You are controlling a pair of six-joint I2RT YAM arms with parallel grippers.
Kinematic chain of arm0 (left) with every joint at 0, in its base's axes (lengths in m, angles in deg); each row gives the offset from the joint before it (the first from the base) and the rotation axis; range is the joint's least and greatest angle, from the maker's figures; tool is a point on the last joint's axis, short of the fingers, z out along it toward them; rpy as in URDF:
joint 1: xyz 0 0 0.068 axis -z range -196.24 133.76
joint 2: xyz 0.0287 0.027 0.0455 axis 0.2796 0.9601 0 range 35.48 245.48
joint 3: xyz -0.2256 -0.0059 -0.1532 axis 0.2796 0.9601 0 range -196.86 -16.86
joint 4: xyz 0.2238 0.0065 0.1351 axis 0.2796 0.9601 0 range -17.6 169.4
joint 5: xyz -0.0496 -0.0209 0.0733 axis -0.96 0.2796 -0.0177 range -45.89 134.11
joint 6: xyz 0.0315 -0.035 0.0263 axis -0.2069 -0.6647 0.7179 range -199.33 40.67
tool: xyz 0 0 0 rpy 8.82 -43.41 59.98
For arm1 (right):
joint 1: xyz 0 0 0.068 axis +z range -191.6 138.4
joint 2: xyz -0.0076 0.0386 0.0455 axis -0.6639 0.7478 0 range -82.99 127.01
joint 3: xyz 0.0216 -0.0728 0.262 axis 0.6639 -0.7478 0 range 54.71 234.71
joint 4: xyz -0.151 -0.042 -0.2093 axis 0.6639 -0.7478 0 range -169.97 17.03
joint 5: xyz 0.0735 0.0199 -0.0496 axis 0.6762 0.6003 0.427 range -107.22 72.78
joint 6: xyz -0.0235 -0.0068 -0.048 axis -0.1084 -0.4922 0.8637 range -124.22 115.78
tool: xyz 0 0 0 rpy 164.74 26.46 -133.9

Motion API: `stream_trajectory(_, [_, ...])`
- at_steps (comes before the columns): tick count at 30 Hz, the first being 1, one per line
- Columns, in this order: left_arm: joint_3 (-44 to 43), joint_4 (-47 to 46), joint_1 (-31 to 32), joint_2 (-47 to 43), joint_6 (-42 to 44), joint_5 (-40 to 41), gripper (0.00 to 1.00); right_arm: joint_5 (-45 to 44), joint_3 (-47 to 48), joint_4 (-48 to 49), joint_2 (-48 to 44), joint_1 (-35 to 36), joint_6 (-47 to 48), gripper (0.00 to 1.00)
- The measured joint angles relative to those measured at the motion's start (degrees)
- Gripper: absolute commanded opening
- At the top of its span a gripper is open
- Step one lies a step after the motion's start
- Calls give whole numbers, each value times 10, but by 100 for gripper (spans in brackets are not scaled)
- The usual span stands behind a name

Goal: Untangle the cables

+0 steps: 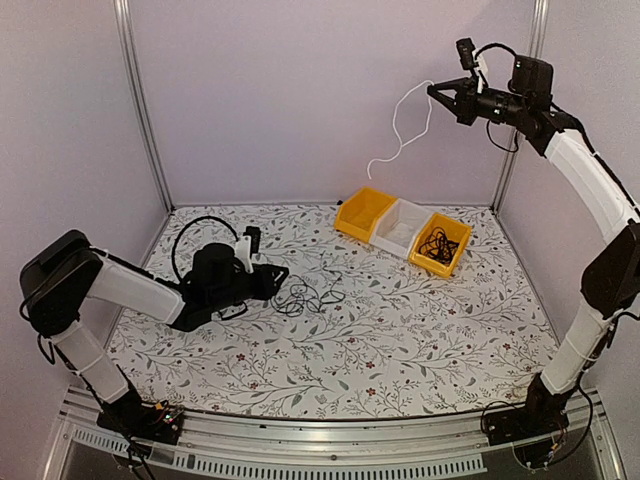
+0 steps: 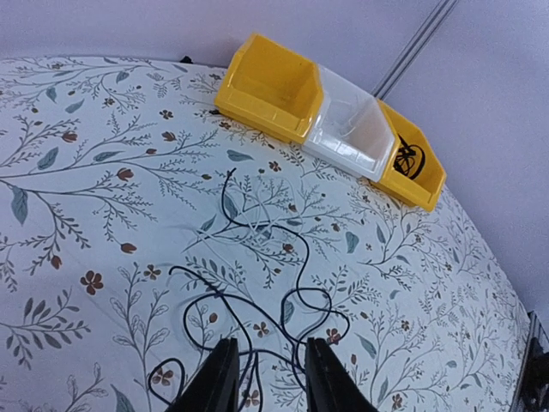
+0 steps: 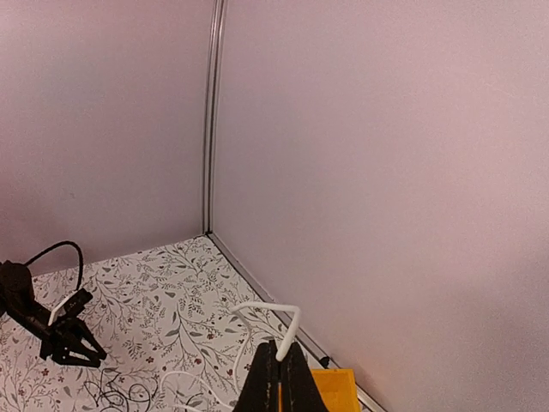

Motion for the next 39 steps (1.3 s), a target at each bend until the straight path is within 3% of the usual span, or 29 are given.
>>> stream_trajectory(11, [5,18,0,-66,9,0,27,-33,-43,7,81,-20,26,0])
stream_trajectory(21, [19,28,0,-70,10,0,27,-67,-26,-7,223,-33,39,0])
stream_trajectory(31, [23,43,0,-75,10,7,27,-102,-20,-19,280,-34,52,0])
stream_trajectory(39, [23,57,0,-75,10,7,28,-133,-16,-45,344,-32,54,7])
